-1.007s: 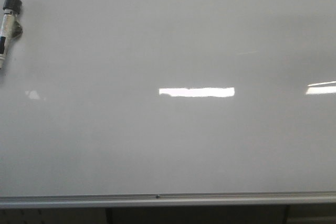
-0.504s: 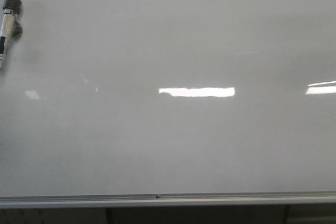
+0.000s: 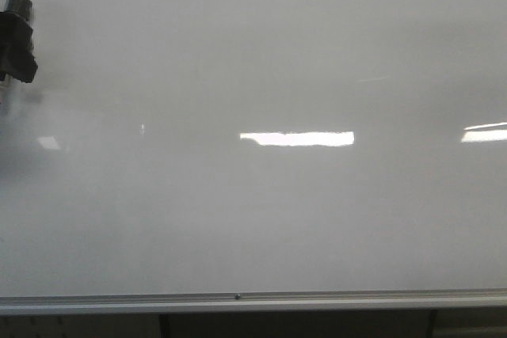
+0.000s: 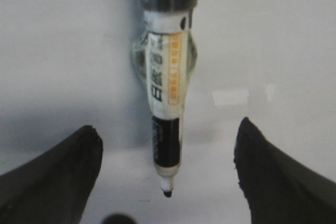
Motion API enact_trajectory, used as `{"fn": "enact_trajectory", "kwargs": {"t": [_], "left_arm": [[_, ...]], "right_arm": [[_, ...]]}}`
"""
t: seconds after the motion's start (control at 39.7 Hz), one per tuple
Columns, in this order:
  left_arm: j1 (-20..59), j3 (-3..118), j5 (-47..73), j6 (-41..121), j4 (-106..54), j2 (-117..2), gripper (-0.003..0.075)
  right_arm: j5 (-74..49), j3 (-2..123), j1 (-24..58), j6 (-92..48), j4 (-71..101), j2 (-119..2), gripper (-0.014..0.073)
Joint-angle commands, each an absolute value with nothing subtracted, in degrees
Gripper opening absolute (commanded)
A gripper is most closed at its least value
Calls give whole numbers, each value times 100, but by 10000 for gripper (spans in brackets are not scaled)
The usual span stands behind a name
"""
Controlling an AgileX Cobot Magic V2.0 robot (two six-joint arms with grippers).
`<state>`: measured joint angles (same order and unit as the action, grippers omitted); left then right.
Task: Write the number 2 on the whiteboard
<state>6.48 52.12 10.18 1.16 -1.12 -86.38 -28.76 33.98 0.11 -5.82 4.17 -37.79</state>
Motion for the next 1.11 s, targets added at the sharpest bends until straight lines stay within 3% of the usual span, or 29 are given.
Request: {"fn": "enact_trajectory", "kwargs": {"t": [0.0, 0.45, 0.83, 1.08], "left_arm": [[643, 5457, 548, 39, -164, -8520, 510], [643, 5508, 427, 39, -164, -8822, 323], [643, 5520, 500, 39, -95, -8780, 32], [643, 5868, 1841, 528, -65, -8222, 9]], "right_arm": [[-2510, 3592, -20, -583, 363, -3795, 561], [-2504, 3592, -20, -583, 363, -3795, 561], [-2505, 3592, -20, -583, 376, -3795, 561], [-2746, 3705, -15, -583, 744, -3795, 561]]}}
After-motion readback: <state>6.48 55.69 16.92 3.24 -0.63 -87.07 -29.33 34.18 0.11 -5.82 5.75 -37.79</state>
